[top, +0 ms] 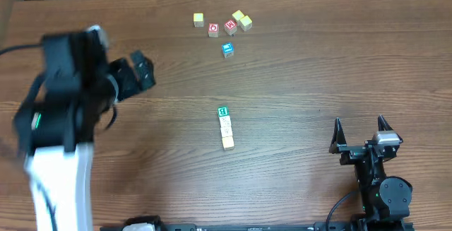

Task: Flip 4 blocks

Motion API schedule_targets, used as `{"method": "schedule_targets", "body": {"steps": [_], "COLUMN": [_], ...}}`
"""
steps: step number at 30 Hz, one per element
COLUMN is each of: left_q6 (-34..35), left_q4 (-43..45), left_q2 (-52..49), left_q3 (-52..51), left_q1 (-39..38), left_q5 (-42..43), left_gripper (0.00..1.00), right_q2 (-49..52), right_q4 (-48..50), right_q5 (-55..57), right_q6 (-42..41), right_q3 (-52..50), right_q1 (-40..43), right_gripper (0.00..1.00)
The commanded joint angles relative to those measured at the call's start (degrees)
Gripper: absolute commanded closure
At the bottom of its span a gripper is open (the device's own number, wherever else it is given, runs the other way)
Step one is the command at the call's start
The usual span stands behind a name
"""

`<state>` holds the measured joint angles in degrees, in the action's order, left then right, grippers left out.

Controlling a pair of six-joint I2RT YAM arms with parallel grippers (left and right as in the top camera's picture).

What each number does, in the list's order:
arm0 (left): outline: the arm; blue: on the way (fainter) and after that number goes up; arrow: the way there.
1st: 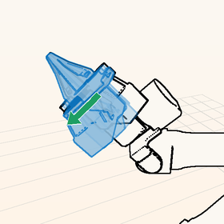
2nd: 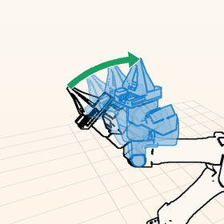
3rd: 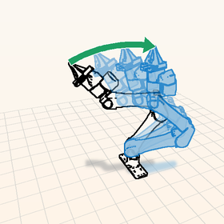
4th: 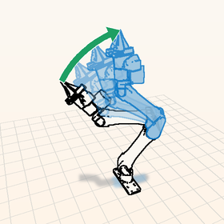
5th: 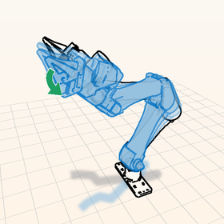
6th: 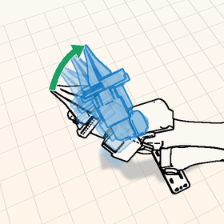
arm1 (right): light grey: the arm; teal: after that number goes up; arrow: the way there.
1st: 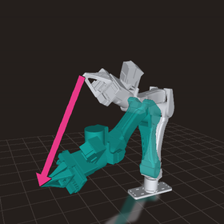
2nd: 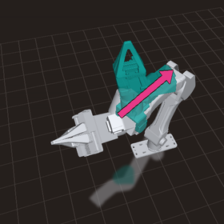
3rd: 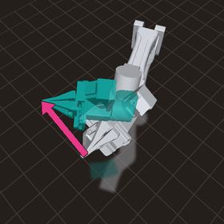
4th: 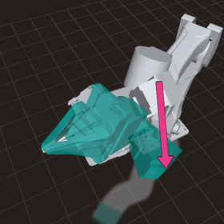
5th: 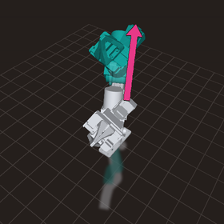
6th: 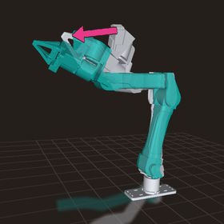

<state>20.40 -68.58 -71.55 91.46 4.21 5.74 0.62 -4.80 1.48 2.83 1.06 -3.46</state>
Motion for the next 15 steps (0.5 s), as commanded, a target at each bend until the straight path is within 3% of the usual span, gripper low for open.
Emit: {"method": "schedule_targets", "body": {"steps": [1, 15], "left_q6": [-0.7, -0.7], "left_q4": [-0.2, -2.2], "left_q2": [7.6, 17.8], "left_q3": [0.2, -5.0], "left_q1": [-0.3, -0.3], "left_q5": [-0.2, -0.6], "left_gripper": [0.0, 0.0], "right_q2": [-0.4, -0.4], "right_q4": [0.1, 0.1], "right_q5": [-0.3, -0.3], "right_q6": [0.2, 0.2], "right_q3": [-0.6, -0.6], "right_q1": [0.2, 0.2], "right_gripper": [0.0, 0.0]}}
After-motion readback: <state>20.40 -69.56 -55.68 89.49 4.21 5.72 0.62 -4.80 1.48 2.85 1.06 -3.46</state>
